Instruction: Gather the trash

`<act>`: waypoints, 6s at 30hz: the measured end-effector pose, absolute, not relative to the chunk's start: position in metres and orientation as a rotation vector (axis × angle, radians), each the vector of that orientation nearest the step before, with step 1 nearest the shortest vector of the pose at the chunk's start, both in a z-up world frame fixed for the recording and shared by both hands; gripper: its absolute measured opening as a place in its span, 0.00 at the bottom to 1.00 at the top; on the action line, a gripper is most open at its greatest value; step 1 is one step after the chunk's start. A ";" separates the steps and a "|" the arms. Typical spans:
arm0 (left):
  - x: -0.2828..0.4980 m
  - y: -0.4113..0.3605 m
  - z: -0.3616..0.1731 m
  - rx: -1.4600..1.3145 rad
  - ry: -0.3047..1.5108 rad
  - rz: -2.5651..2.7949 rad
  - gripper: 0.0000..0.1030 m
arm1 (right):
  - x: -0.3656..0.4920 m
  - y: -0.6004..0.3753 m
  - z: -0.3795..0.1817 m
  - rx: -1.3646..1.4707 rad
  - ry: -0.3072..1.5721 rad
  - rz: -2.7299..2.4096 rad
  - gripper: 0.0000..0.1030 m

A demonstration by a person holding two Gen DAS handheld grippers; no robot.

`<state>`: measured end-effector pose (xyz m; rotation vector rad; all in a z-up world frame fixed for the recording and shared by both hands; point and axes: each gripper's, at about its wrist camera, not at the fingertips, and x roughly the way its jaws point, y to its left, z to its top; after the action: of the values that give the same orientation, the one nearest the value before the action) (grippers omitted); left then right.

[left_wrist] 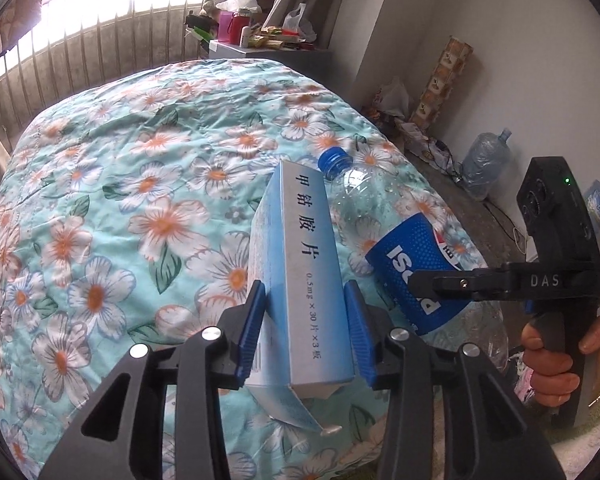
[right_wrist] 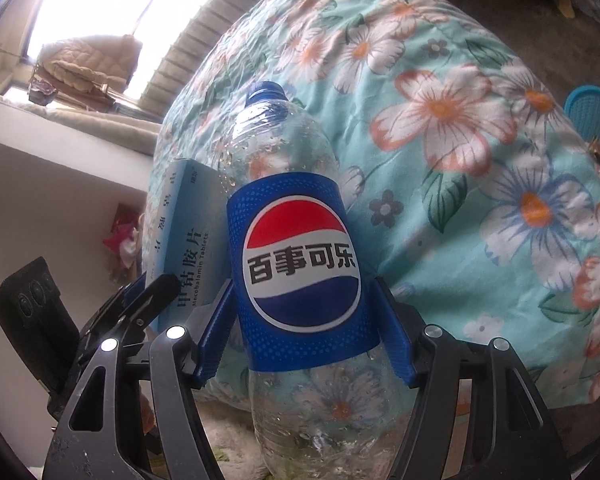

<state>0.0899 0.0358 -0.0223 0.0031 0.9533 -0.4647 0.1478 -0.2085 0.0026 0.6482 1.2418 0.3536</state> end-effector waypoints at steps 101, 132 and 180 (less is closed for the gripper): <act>0.151 -0.173 0.014 0.127 0.909 -0.744 0.29 | 0.045 -0.405 0.015 0.983 0.835 0.111 0.57; 0.285 -0.451 -0.159 0.177 1.310 -0.771 0.65 | 0.012 -0.544 -0.096 1.293 0.898 -0.363 0.57; 0.094 -0.036 0.055 -0.055 0.687 -0.507 0.95 | 0.076 -0.283 0.112 0.336 0.762 -0.031 0.92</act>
<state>0.0941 -0.0361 0.0554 -0.0550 0.6875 -0.5074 0.0762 -0.2834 0.1121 0.3365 0.7615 -0.0310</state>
